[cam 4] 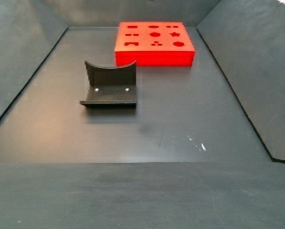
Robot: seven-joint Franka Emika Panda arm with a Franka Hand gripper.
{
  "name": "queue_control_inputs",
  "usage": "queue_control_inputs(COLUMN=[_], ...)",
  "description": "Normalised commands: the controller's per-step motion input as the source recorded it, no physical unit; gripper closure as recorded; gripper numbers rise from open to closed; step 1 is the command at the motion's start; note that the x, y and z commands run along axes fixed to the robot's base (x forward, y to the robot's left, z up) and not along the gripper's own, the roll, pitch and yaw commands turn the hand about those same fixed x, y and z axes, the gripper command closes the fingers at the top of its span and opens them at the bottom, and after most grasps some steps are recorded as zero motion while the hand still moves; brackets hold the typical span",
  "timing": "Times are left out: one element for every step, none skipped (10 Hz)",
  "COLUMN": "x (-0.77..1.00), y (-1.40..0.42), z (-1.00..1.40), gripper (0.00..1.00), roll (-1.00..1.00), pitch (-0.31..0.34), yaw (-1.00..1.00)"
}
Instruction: Insert the 3 prong object.
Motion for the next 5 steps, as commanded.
queue_control_inputs(x=[0.0, 0.0, 0.01, 0.0, 0.05], y=[0.17, 0.14, 0.24, 0.11, 0.19], z=[-0.24, -0.17, -0.16, -0.11, -0.15], gripper=[1.0, 1.0, 1.0, 1.0, 1.0], roll=[-0.15, -0.13, -0.09, 0.03, 0.09], pitch=[0.1, 0.077, 0.0, -0.019, -0.019], yaw=[-0.01, 0.0, 0.03, 0.08, 0.15])
